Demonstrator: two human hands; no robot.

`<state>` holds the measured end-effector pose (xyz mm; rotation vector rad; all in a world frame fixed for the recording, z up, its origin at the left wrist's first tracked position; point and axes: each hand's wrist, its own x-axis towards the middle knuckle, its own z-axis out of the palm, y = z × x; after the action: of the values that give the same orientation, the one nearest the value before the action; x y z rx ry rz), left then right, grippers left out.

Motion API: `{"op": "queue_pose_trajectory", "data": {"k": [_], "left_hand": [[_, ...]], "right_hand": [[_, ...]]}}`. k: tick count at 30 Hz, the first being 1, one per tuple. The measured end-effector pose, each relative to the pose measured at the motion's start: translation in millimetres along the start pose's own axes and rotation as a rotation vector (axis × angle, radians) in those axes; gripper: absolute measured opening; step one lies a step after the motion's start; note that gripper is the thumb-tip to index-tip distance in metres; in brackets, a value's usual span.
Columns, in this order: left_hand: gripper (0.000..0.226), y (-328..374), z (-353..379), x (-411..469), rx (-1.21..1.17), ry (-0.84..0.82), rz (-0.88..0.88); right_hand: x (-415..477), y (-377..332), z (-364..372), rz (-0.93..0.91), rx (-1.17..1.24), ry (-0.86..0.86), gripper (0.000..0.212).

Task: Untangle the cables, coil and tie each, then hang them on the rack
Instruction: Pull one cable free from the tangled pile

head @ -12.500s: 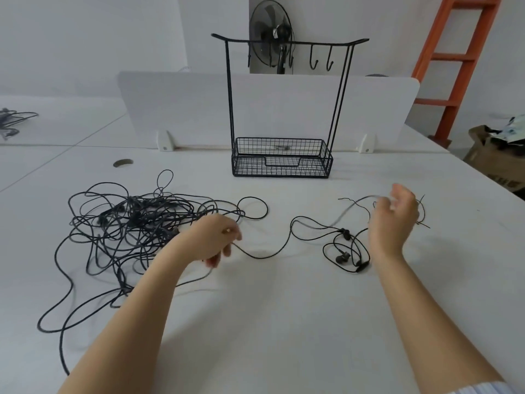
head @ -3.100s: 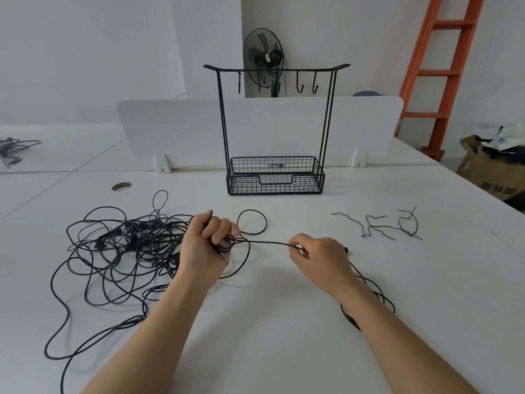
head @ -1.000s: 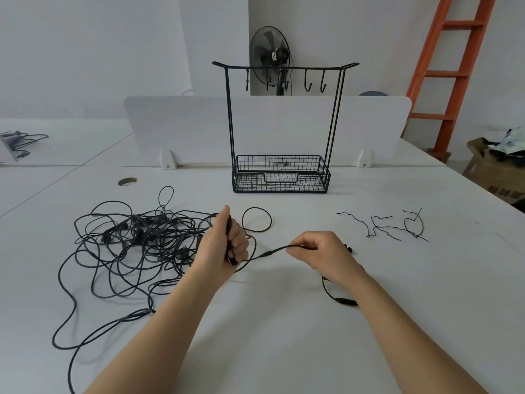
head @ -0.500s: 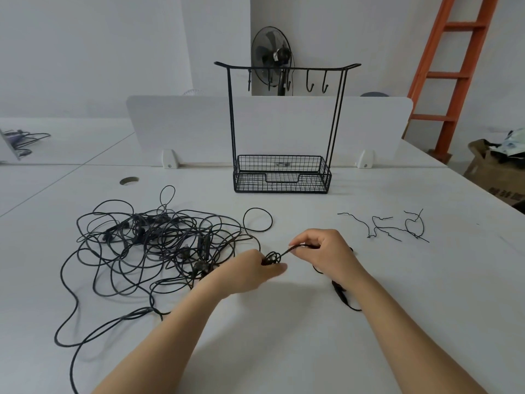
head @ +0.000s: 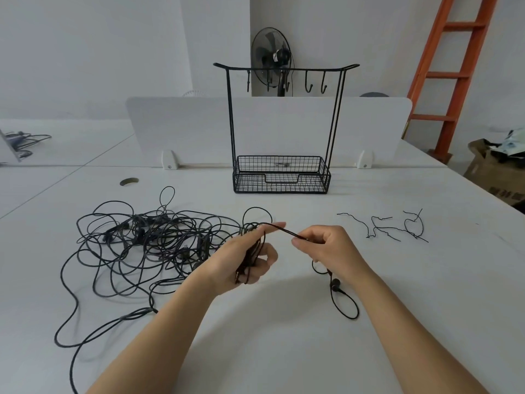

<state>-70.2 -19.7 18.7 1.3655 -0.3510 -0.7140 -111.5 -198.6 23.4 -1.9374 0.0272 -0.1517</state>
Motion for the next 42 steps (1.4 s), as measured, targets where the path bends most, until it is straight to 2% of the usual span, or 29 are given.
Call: {"op": "queue_pose_trajectory", "data": {"k": [3, 6, 10, 12, 15, 19, 22, 26, 30, 33, 37, 40, 42], "left_hand": [[0.037, 3.1, -0.1, 0.6, -0.216, 0.003, 0.075], [0.033, 5.2, -1.5, 4.3, -0.456, 0.139, 0.205], [0.048, -0.8, -3.2, 12.9, -0.434, 0.405, 0.313], [0.056, -1.4, -0.7, 14.4, -0.519, 0.422, 0.349], [0.047, 1.8, -3.4, 13.4, -0.768, 0.395, 0.293], [0.038, 1.8, -14.3, 11.4, -0.722, 0.375, 0.118], [0.036, 2.9, -15.5, 9.5, -0.585, 0.351, 0.059], [0.034, 4.4, -8.8, 7.2, -0.257, 0.355, 0.064], [0.038, 4.0, -7.5, 3.3, 0.233, 0.363, 0.06], [0.035, 4.3, 0.9, -0.1, 0.596, 0.339, 0.019], [0.049, -2.1, 12.9, -0.6, 0.936, 0.211, -0.093], [0.048, -6.1, 18.0, 0.1, 1.078, 0.179, -0.157], [0.047, -5.4, 18.4, -1.0, 0.989, 0.114, -0.172]], "right_hand": [[0.8, 0.1, -0.4, 0.015, 0.011, -0.022, 0.016], [0.5, 1.4, 0.0, 0.04, 0.017, -0.059, 0.015], [-1.4, 1.8, 4.2, 0.031, -0.037, -0.145, 0.012], [-2.2, 1.1, 6.0, 0.028, -0.063, -0.184, 0.013], [-2.4, 1.2, 4.1, 0.062, -0.053, -0.203, 0.011], [-2.4, 1.3, 2.1, 0.077, -0.08, -0.215, 0.011], [-3.0, 0.4, 2.7, 0.076, -0.103, -0.224, 0.015], [-2.2, 0.0, -3.9, 0.075, -0.175, -0.227, 0.014], [-0.3, 2.8, -15.9, 0.101, -0.262, -0.23, 0.014], [-0.3, 1.3, -20.9, 0.069, -0.166, -0.175, 0.014], [-2.3, -2.1, -15.1, 0.028, -0.086, -0.196, 0.016], [-2.4, -1.7, -11.6, 0.011, -0.076, -0.207, 0.016], [-2.1, -1.0, -11.8, 0.008, -0.083, -0.205, 0.015]]}}
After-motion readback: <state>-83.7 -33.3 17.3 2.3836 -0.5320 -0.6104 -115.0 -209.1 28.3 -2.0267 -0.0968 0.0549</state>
